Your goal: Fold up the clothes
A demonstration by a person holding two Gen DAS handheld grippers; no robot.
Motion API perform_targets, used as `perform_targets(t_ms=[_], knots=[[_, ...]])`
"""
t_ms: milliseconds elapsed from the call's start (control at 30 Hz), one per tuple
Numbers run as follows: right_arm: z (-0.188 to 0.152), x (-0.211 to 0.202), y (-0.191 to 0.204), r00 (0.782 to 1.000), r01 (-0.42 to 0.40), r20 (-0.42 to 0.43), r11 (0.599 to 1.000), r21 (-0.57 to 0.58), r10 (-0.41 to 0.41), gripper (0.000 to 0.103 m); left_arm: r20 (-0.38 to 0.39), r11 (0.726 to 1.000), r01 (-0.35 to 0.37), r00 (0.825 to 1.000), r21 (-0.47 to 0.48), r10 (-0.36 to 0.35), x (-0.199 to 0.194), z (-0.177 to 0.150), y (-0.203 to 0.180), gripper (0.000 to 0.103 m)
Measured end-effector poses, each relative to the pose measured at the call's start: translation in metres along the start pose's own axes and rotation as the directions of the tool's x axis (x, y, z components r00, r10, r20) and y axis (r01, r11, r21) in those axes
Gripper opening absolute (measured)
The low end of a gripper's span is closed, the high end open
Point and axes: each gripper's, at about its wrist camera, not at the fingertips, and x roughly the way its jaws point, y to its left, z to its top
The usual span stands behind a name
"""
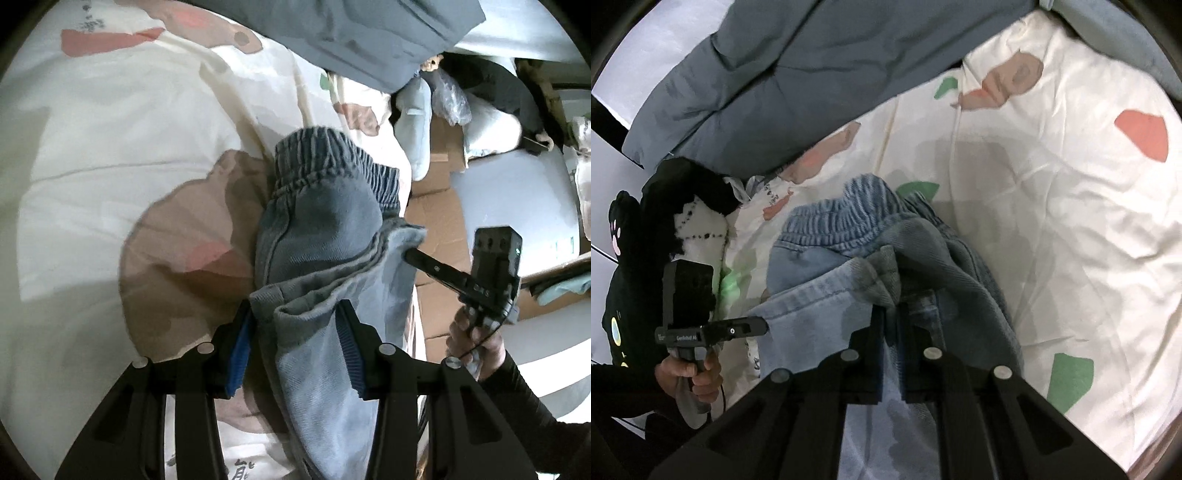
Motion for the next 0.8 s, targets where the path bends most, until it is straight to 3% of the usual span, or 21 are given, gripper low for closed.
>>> perform_targets(t_ms=[167, 800], knots=[[-0.004, -0.011, 0.009, 0.999, 0.029, 0.035, 1.0, 0.01, -0.03, 0.005, 0.017, 0.999, -0.022, 1.0, 0.031, 0.022, -0.011, 0.0, -0.01, 0.024], [0.007, -0.05, 0.019, 0.981, 0.133, 0.136, 0.99, 0.044, -0.138, 0.005, 0.092, 0.979, -0.102, 0.992, 0.176, 0.087, -0.021, 0.02, -0.069, 0.02]])
